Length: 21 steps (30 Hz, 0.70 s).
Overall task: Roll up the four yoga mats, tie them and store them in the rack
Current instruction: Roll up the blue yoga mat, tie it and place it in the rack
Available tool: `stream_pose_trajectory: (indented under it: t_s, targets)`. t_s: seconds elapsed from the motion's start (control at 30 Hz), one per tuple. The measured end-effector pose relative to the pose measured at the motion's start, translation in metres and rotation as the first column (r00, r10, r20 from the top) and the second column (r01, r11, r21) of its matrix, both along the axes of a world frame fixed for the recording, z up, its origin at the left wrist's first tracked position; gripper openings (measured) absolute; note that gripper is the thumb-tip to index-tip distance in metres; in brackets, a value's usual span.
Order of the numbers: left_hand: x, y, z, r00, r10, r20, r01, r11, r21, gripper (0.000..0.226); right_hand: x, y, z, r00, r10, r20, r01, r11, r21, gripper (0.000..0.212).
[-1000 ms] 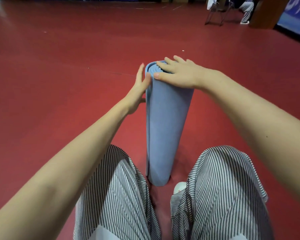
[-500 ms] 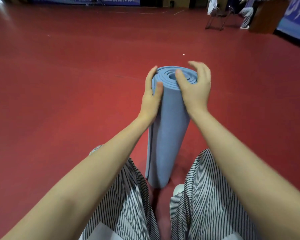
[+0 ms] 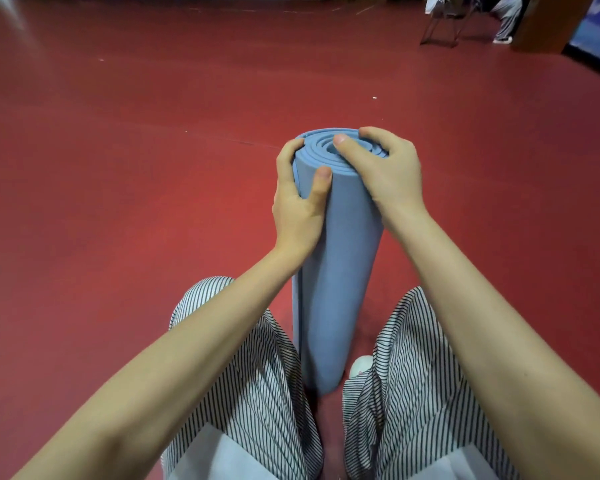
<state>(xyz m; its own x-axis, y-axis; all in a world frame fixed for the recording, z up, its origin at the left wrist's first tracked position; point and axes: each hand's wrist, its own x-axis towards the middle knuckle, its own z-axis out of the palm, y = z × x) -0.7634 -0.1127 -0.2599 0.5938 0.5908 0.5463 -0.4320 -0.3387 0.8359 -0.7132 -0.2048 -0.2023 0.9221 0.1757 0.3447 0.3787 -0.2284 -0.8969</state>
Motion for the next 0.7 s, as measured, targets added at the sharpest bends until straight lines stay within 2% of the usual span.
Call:
stream_pose_trajectory:
  t_s: [0.1, 0.2, 0.4, 0.57, 0.7]
  targets:
    - [-0.015, -0.004, -0.004, 0.999, 0.020, -0.027, -0.021, 0.999, -0.033, 0.048, -0.012, -0.006, -0.002, 0.997, 0.078, -0.021, -0.078, 0.997, -0.009, 0.061]
    - [-0.027, -0.005, -0.008, 0.999, 0.032, 0.008, -0.031, 0.999, -0.044, 0.051, -0.027, -0.009, -0.001, 0.992, 0.125, -0.003, -0.125, 0.990, -0.063, 0.066]
    - [-0.047, -0.012, -0.009, 0.999, -0.010, 0.037, 0.012, 0.999, -0.042, 0.050, -0.049, -0.022, -0.001, 0.989, 0.148, -0.015, -0.148, 0.987, -0.055, 0.051]
    - [-0.060, -0.020, -0.006, 0.993, -0.110, 0.045, 0.111, 0.994, -0.017, 0.060, -0.060, -0.035, 0.000, 0.993, 0.114, -0.012, -0.115, 0.992, -0.059, 0.046]
    - [-0.072, -0.028, -0.003, 0.995, -0.098, 0.037, 0.100, 0.993, -0.060, 0.062, -0.066, -0.041, 0.002, 0.990, 0.137, -0.019, -0.138, 0.987, -0.087, 0.039]
